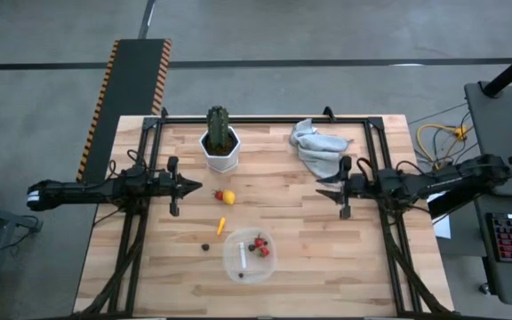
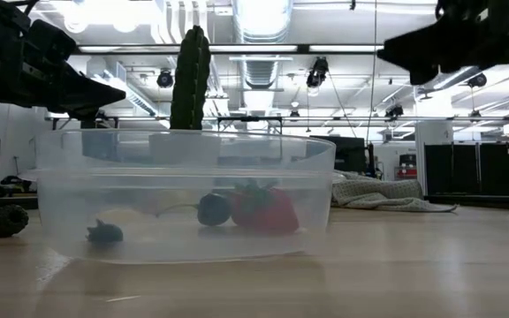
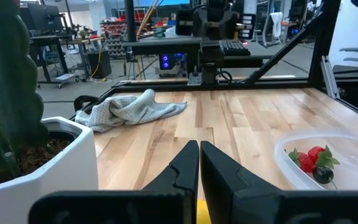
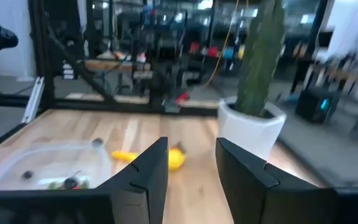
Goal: Pick and placing Produce into tupperware
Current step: Put the yellow corn into the transparent container
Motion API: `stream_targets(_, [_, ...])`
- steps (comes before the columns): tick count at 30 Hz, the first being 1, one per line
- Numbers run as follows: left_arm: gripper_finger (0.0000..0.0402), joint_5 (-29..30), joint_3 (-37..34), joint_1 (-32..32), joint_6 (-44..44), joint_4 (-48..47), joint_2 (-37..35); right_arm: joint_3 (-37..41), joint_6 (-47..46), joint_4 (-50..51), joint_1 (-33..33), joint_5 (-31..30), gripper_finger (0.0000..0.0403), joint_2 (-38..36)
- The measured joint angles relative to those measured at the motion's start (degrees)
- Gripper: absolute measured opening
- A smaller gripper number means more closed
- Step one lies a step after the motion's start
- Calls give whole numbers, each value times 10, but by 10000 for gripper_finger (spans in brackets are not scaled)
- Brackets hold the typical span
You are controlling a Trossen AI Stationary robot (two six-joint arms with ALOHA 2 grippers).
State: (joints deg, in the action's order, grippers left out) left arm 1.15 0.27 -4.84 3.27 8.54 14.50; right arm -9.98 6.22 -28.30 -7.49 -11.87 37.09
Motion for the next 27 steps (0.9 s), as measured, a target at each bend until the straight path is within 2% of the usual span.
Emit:
stream_targets(2, [0, 0, 0, 0, 0, 0, 0, -1, 28, -14, 0, -2, 121, -9])
stream_targets(5, [0, 0, 0, 0, 0, 0, 0, -23, 53, 22, -1, -2, 114, -35])
stream_targets(11, [0, 0, 0, 0, -1, 0, 1, -126, 39, 287, -2, -17, 102, -119])
stream_targets(13, [0, 0, 0, 0, -1, 0, 1, -144, 28, 323, -2, -16, 99, -136])
stream_targets(20, [0, 0, 0, 0, -1, 0, 1, -115, 46, 322, -1, -30, 99, -142])
stream_targets(27, [0, -1, 0, 0, 20, 1, 0, -46, 28, 191, -1, -32, 100, -122])
